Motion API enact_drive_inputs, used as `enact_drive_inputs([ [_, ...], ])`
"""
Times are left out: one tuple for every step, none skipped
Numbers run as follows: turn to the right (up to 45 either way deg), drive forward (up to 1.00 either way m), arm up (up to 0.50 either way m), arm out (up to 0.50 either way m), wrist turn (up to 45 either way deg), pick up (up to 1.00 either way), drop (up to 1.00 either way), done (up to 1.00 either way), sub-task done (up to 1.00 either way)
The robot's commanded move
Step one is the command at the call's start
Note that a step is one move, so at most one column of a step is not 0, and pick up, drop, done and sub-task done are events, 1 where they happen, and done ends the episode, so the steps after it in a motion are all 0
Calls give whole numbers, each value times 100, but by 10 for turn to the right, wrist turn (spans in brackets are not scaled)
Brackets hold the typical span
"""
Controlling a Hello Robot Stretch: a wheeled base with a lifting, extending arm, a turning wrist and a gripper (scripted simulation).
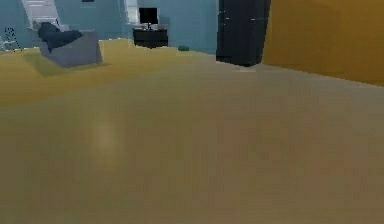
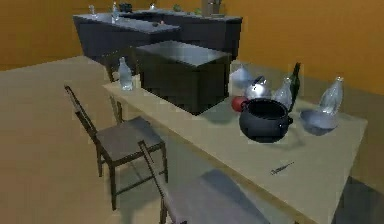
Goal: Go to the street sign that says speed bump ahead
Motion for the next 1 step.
enact_drive_inputs([
  [30, 0, 0, 0, 0, 0, 0, 0, 0],
])
